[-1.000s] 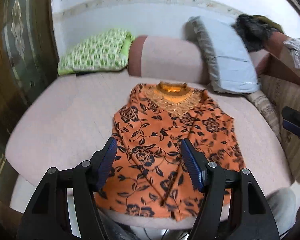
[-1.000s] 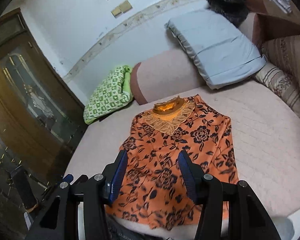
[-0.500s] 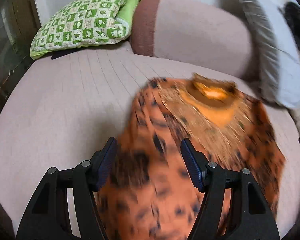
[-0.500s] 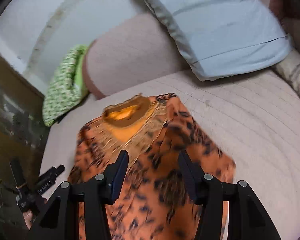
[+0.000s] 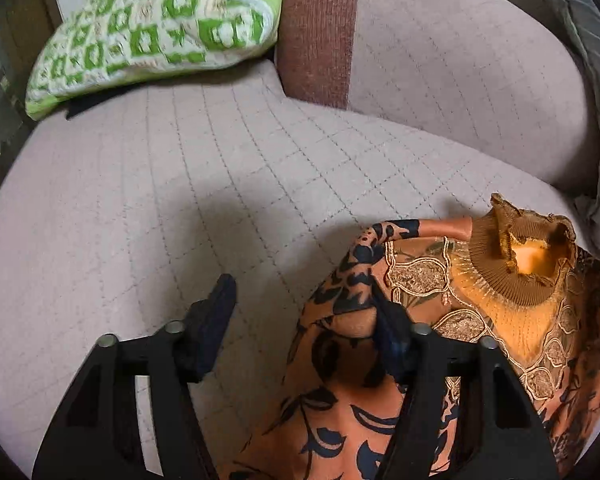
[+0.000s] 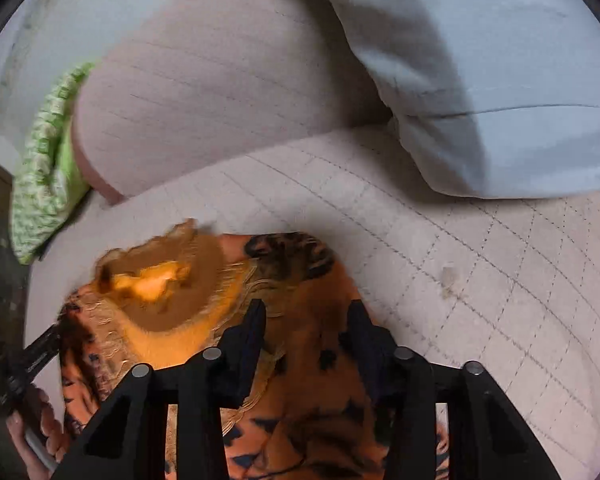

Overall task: Fold small clothes
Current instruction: 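Grasp the blouse side edge with the right gripper and fold it across the body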

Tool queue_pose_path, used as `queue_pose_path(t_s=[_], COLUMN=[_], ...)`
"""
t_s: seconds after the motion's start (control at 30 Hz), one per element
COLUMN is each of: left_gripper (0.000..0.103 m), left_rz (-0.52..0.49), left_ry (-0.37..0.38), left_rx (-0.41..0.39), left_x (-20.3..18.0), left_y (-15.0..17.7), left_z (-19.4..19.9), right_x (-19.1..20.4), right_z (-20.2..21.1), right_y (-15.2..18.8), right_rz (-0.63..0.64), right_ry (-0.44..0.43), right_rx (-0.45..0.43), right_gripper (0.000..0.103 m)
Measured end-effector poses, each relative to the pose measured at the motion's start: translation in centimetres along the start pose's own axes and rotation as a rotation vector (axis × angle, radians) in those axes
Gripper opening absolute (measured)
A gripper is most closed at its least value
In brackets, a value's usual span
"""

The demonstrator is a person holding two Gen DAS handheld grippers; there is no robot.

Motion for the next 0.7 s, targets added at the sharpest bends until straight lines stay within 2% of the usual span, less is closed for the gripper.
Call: queue_pose_path(t_s=[0.03,0.07,0.1,0.17,0.23,0.4,0.53,0.6,0.7], left_gripper=[0.031,0.025,0.013,0.009,0.008,0.008,0.008,0.008,0.008], left_rz=[0.015,0.018,0.007,-0.038,-0.058,0.022,0.059,0.071,0.083], left_ry=[-0.001,0.015,0.034,0.027,0.031,0.112,0.137,0.148,0.169], left_rx=[0.002,-0.004,-0.012,-0.053,-0.096,-0.174,-0.248,-0.253,-0.246], left_x=[0.3,0.3,0.1,-0.9,-1.5,-0.4,1.9,2.9,2.9], left_y=[0.1,0.1,0.1,0.2,0.6,3.4,9.0,12.8,18.6], left_z=[-0.1,-0.2,-0.1,0.7,2.4,10.1,17.9,21.1,23.6], right_x=[-0.3,-0.5,-1.1,-1.8,-2.8,-4.9,-6.8,-8.9,-11.4], right_z=[-0.3,-0.5,-0.1,1.8,5.4,13.3,18.8,20.8,21.7], right_y=[-0.1,-0.2,-0.2,-0.1,0.7,4.2,9.8,13.1,16.7], right_rz=[-0.006,-0.014,-0.022,-0.022,-0.028,-0.010,0.038,0.009,-0.048], right_ry=[0.014,0.014,0.018,0.000,-0.066,-0.132,-0.153,-0.179,-0.224], right_rx=[0.007,0.022,0.025,-0.003,-0.044,-0.102,-0.139,-0.145,-0.124], right_gripper=[0.021,0.012,0.011,0.010,0.009,0.009,0.009,0.009,0.009])
Point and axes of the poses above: each gripper's, at about its wrist camera, not at the fingertips, and z roughly against the way its jaws point, x to its left, y to its underside, the point moved 2 cm from there along -z, roughly the way its jaws point, and after that the axes turned 15 degrees about -z, right-handed, at the moved point
